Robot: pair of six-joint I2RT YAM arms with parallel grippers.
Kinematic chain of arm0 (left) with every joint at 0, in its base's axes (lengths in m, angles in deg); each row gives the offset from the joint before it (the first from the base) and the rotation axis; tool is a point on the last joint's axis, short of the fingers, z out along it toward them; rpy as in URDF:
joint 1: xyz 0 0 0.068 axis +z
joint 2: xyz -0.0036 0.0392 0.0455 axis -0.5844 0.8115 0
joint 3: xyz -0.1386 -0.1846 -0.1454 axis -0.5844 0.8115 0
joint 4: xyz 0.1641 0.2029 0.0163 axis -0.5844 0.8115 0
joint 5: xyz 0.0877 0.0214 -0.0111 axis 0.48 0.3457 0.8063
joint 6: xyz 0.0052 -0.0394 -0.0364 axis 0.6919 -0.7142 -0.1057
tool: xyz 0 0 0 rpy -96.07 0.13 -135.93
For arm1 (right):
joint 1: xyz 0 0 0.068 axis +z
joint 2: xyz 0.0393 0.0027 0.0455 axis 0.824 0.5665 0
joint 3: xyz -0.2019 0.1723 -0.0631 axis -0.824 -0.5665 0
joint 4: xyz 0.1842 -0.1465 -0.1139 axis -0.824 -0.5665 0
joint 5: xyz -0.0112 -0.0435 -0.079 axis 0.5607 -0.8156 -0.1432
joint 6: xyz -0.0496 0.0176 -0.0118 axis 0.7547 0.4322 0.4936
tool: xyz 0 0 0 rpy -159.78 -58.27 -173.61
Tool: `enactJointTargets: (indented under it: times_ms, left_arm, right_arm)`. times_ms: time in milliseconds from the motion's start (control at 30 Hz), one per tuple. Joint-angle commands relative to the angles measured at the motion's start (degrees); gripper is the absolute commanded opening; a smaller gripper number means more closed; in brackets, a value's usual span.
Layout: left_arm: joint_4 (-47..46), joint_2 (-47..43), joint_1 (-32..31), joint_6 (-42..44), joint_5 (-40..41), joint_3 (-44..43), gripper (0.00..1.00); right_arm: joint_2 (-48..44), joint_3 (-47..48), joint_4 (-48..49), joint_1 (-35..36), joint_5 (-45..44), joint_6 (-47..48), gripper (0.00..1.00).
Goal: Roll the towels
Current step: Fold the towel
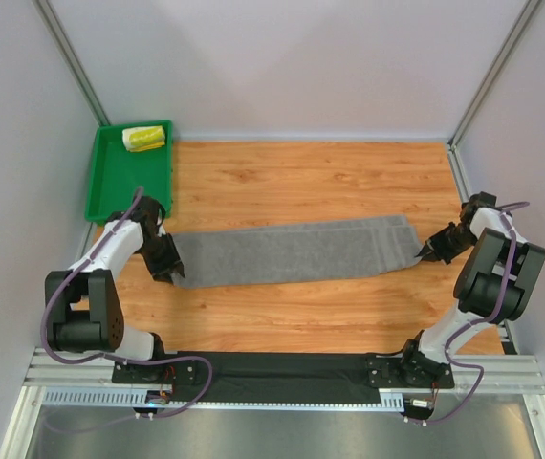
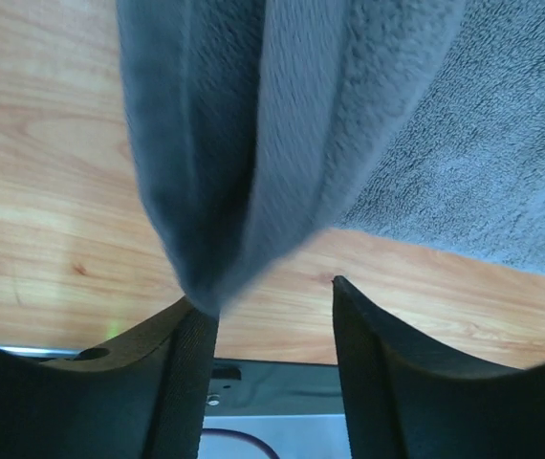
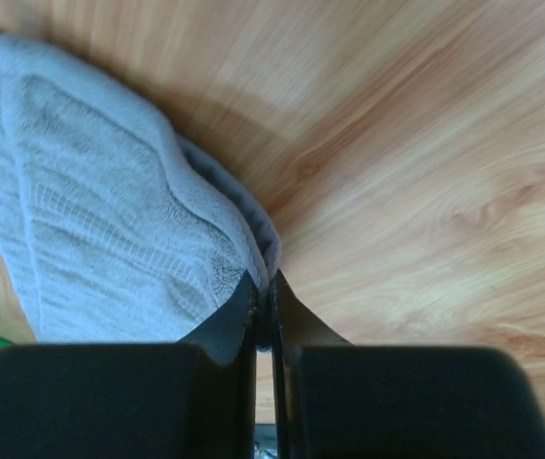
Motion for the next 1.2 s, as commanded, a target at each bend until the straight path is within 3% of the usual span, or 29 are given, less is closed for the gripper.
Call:
enactJointTargets:
  times_ms: [0, 300, 533, 633, 867, 1067, 1100, 1133, 1167]
  left_arm:
    - [-2.2, -6.6, 0.0, -0.8, -1.9, -0.7, 0.58]
    - [-2.3, -11.6, -1.1, -1.4, 1.6, -5.1, 0.56]
    - [-8.9, 2.8, -4.7, -0.6, 5.8, -8.6, 0.52]
    - [-4.2, 13.6, -4.6, -1.8, 9.9, -12.1, 0.50]
    - [-5.2, 15.2, -2.9, -4.6, 13.6, -8.4, 0.50]
    - [-2.9, 12.4, -2.9, -2.8, 11.7, -10.7, 0.54]
    - [-1.6, 10.8, -2.9, -1.3, 11.7, -11.4, 0.55]
    - [-0.5, 7.6, -2.9, -0.2, 11.6, -12.8, 0.57]
    - [0.5, 5.8, -2.9, 0.7, 11.4, -13.6, 0.59]
  right_arm:
    - [-1.6, 1.6, 4.4, -0.6, -2.1, 0.1, 0.00]
    - [-4.2, 2.3, 1.4, -0.9, -7.9, 2.3, 0.00]
    - [-4.5, 0.4, 2.7, -2.9, -8.6, 2.5, 0.00]
    - [-4.5, -0.5, 3.5, -4.1, -8.0, 2.3, 0.00]
    - [-3.8, -0.5, 4.2, -4.3, -7.3, 1.9, 0.00]
    - [-2.8, 0.3, 4.0, -4.3, -7.0, 2.3, 0.00]
    - [-2.7, 0.5, 3.9, -4.3, -6.7, 2.4, 0.03]
    - [-2.6, 0.5, 3.9, -4.2, -6.5, 2.5, 0.28]
    - [-2.7, 0.4, 4.3, -4.2, -6.1, 2.5, 0.43]
